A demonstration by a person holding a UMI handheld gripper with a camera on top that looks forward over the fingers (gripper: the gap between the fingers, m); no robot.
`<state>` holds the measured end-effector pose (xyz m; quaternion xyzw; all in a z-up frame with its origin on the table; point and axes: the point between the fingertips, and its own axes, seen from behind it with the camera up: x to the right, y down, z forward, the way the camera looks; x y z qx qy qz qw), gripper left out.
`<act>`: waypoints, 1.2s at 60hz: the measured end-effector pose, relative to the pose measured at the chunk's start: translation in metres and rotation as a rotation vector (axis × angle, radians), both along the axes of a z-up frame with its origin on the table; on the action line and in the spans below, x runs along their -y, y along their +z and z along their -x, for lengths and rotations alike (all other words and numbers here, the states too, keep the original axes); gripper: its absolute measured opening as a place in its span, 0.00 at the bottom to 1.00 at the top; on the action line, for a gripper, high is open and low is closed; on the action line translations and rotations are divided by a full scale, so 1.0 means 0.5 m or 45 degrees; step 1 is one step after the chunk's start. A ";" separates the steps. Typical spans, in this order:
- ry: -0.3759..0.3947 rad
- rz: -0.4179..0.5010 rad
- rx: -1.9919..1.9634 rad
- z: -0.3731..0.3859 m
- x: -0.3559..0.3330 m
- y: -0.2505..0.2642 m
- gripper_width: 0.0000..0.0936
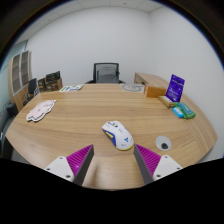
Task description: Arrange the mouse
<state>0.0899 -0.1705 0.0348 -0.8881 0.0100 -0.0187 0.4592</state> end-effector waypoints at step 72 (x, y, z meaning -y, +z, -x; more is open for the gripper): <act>-0.131 0.072 -0.150 0.053 -0.295 -0.034 0.41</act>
